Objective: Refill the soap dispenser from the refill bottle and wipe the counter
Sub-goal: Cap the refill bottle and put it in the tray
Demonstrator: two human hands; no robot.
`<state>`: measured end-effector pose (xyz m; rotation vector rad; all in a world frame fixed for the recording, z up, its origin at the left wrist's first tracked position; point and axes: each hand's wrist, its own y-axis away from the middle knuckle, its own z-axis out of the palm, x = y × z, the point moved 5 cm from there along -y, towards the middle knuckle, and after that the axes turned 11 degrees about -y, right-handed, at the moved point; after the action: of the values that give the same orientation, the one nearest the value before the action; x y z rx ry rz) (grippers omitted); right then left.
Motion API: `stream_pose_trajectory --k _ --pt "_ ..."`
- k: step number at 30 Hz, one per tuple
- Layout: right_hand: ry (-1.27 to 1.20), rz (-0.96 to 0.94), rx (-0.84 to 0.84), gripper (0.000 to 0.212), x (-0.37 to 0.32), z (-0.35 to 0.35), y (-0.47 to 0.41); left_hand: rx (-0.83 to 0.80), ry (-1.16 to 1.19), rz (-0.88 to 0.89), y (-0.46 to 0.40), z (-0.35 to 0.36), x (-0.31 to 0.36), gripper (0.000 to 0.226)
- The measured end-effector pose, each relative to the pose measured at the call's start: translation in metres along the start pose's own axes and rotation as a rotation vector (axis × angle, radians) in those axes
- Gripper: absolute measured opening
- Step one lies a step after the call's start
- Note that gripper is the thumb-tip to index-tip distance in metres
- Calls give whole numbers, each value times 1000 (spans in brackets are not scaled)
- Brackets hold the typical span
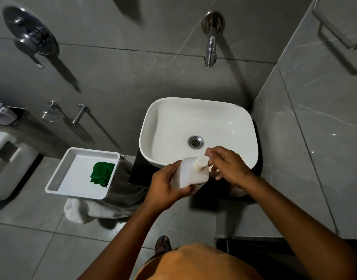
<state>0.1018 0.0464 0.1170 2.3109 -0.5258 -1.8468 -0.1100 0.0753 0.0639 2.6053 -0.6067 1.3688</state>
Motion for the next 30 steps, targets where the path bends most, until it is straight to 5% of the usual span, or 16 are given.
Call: stream_pose_trajectory --k 3,8,14,20,30 --pt "-420 327 -159 43 28 24 2 50 98 -66 4 -5 -5 80" --pt "-520 302 -260 45 32 78 -9 124 177 -188 22 -30 -26 86" --pt "-450 234 -391 24 0 182 -37 355 154 -335 55 -98 -71 67" --pt "-379 273 -496 34 -19 324 -80 604 103 -547 82 -170 -148 71" --pt "-150 283 -538 34 -9 535 -192 855 138 -957 67 -248 -352 46"
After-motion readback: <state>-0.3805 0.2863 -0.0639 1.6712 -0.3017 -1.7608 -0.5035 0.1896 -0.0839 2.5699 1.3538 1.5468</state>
